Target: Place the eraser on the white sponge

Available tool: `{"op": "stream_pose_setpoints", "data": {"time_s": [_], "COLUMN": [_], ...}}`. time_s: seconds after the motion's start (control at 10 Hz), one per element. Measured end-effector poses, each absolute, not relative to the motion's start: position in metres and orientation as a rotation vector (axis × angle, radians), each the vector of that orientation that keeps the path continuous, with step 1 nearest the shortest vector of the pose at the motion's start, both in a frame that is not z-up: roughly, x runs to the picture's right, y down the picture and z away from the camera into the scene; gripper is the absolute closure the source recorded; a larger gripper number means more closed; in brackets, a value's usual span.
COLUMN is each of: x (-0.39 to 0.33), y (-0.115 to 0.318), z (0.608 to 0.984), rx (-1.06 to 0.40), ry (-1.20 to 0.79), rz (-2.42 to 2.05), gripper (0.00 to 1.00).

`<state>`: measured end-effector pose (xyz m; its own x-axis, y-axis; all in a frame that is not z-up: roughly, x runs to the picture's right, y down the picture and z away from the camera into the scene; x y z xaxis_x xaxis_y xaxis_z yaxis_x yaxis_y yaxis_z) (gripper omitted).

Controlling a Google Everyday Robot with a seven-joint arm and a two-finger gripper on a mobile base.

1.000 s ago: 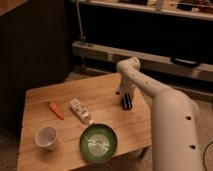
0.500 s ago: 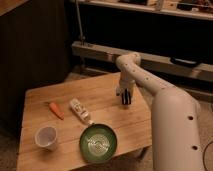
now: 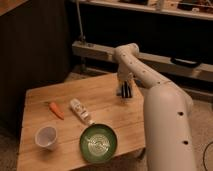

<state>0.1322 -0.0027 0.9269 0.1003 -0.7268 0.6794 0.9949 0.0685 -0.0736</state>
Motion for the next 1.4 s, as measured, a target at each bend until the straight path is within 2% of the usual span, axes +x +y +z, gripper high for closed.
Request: {"op": "stream_pose_setpoints", "data": {"time_s": [0.8, 1.2, 1.4], "x": [0.133, 0.133, 0.138], "y": [0.019, 0.022, 0.022], "z": [0.952, 0.957, 0.957], "rx": [-0.545, -0.582, -0.590], "ry": [-0.668, -0.649, -0.633], "rz": [-1.369, -1.379, -1.373], "gripper": [0.98, 0.56, 0.38]}}
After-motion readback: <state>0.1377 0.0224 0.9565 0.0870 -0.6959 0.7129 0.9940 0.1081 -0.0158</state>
